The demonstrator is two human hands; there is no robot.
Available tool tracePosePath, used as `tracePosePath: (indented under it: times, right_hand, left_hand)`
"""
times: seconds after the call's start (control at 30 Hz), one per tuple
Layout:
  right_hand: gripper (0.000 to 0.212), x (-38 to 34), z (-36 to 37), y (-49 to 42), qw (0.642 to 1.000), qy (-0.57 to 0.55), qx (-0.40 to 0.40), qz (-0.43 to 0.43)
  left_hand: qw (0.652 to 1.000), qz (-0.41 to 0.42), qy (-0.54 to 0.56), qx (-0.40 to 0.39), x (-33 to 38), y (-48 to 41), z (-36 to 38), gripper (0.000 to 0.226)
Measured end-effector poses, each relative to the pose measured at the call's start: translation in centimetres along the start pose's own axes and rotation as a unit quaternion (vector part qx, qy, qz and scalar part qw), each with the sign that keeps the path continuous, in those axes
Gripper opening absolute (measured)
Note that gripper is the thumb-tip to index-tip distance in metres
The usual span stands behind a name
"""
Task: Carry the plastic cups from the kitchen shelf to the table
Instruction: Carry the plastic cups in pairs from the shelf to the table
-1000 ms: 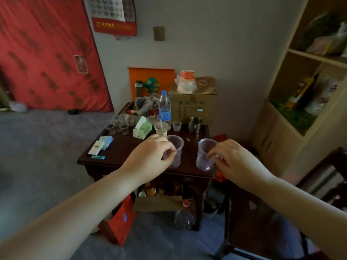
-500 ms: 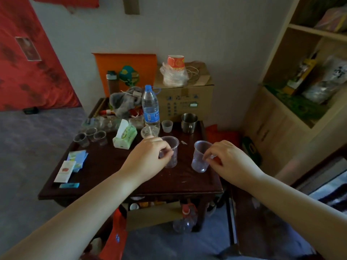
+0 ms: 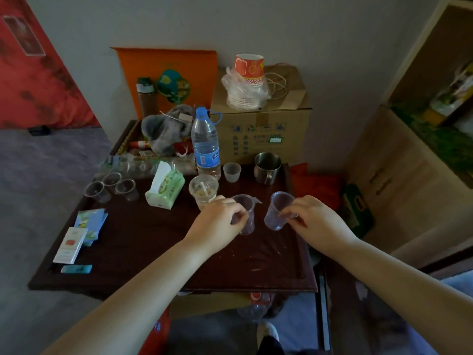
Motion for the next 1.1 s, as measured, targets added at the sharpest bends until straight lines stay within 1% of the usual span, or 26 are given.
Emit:
tracePosePath:
  times: [0.23,0.33,0.5,0.7,0.93,1.1]
  right_hand:
    - [0.024,7.3,2.9,-4.7,0.998,0.030,-0.051,-0.003]
    - [0.028,10.3,4.8,-6.6,0.995,0.055,-0.078,-0.027]
    - [0.032,14.0,8.1,-8.9,0.992,0.071,-0.091,-0.055]
    - [0.039,16.7,11.4,-9.9,0.992,0.066,-0.094,-0.052]
    - [0.038,18.4,13.6,-10.5,0.990,0.062,-0.096,-0.076]
    - [0.043,19.2,14.4,-10.6,0.989,0.056,-0.100,-0.090]
  left_hand:
    - [0.999,-0.039,-0.029,-0.001,-1.8,-6.1,4.8,0.013]
    - [0.997,-0.066,-0.028,0.009,-2.7,-8.4,6.9,0.015]
    - [0.994,-0.105,-0.038,0.013,-4.1,-11.3,10.3,0.022]
    - [0.989,-0.135,-0.062,-0.023,-6.4,-13.5,14.2,0.028]
    - [0.985,-0.140,-0.097,-0.038,-7.4,-15.2,16.9,0.024]
    - [0.981,-0.147,-0.120,-0.039,-8.1,-16.0,18.0,0.025]
Point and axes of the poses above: each hand's wrist, its own y-axis away from the middle knuckle, its own z-axis out of the palm, x = y × z, the point moved 4 cm from there along -y, towards the middle knuckle, and after that the axes turned 13 degrees about -z, right-handed, at the moved point
